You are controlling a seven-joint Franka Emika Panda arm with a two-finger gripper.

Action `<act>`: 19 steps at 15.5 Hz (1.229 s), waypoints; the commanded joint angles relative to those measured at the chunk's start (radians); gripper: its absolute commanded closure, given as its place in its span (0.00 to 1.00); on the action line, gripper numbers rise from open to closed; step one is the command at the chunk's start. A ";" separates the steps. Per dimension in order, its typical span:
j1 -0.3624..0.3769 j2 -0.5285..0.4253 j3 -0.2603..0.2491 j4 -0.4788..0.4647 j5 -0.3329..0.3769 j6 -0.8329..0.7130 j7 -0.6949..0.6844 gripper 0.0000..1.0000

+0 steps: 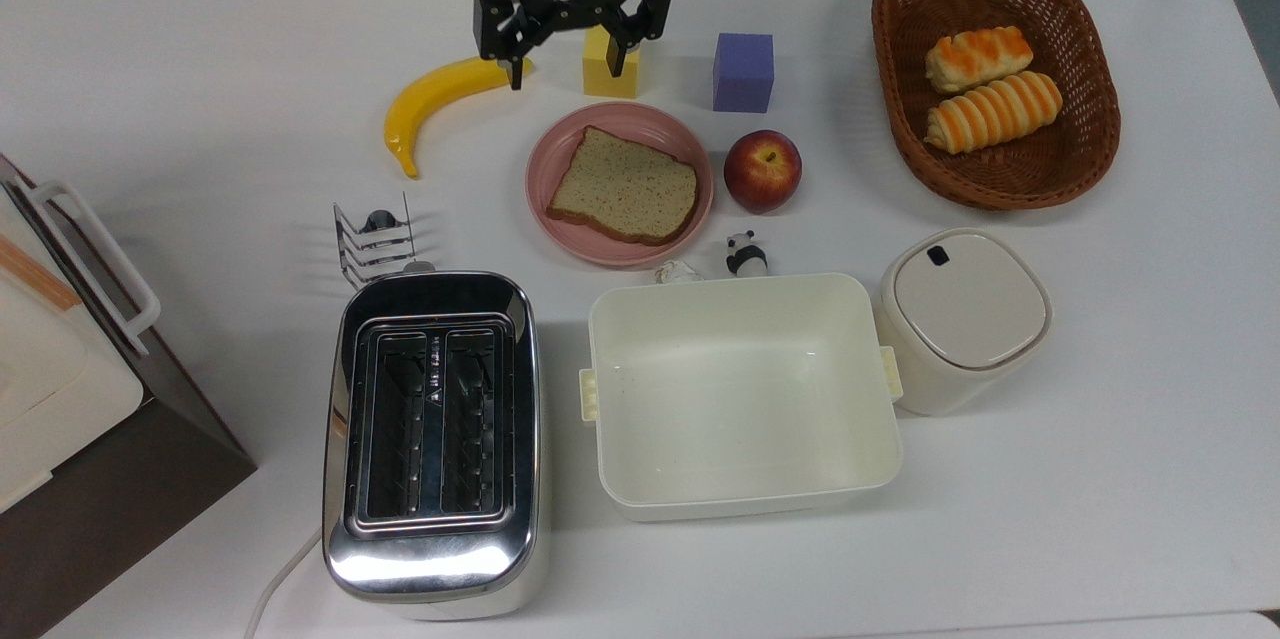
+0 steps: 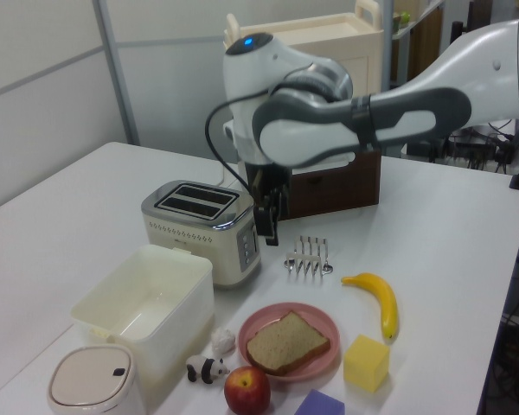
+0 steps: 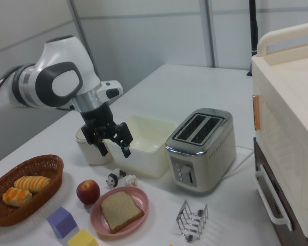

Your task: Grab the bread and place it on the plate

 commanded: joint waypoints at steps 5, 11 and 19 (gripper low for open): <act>-0.055 -0.047 -0.002 0.049 0.130 -0.058 0.198 0.00; -0.055 -0.073 0.001 0.047 0.119 -0.088 0.194 0.00; -0.055 -0.075 -0.001 0.049 0.116 -0.136 0.177 0.00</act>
